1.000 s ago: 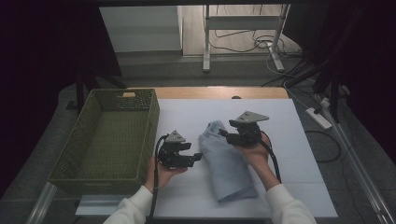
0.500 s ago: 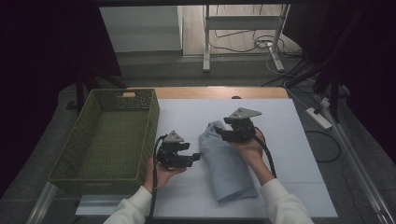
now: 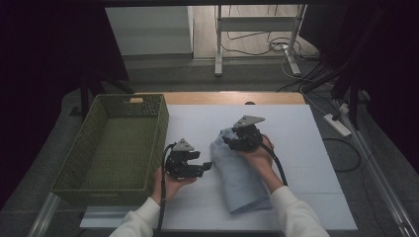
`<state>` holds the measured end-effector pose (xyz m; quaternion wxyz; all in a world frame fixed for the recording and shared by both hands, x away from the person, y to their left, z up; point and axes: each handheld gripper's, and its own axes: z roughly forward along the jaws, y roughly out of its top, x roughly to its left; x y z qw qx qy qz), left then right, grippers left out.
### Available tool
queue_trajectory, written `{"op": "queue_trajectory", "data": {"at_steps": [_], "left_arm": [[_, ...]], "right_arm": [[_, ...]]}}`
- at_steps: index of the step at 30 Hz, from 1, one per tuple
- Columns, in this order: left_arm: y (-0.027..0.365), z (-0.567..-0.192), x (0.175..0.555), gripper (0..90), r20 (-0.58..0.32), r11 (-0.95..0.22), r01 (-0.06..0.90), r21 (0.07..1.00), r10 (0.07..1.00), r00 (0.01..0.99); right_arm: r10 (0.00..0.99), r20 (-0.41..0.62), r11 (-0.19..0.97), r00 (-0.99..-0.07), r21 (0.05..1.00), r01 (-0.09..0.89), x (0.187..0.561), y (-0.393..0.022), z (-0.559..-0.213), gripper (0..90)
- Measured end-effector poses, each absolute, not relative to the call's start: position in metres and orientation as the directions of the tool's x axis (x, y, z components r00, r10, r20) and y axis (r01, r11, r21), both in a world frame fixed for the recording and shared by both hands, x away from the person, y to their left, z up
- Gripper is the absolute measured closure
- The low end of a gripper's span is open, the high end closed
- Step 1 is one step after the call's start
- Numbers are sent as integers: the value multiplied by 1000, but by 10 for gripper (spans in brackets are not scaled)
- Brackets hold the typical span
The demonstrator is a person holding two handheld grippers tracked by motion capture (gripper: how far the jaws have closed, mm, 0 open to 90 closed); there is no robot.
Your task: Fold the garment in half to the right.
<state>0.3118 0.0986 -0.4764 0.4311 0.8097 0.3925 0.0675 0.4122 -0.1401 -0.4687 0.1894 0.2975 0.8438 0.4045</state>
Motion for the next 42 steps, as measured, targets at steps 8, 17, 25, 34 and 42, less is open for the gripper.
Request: {"op": "queue_trajectory", "data": {"at_steps": [8, 17, 25, 34, 42], "left_arm": [[100, -477, 312, 347, -233, -312, 576, 755, 694, 681], [101, -477, 312, 347, -231, -311, 574, 758, 695, 681], [102, -478, 313, 343, -232, -310, 577, 756, 697, 678], [102, -477, 313, 343, -229, -312, 575, 756, 697, 680], [102, -475, 312, 343, -228, -308, 571, 761, 696, 680]], "right_arm": [[656, -76, 523, -751, 763, 379, 419, -142, -479, 517], [634, -81, 575, -769, 715, 399, 423, -142, -488, 570], [617, -57, 601, -785, 678, 423, 424, -141, -492, 744], [603, -56, 601, -796, 688, 407, 420, -144, -484, 859], [631, -28, 546, -775, 726, 418, 418, -164, -476, 858]]}}
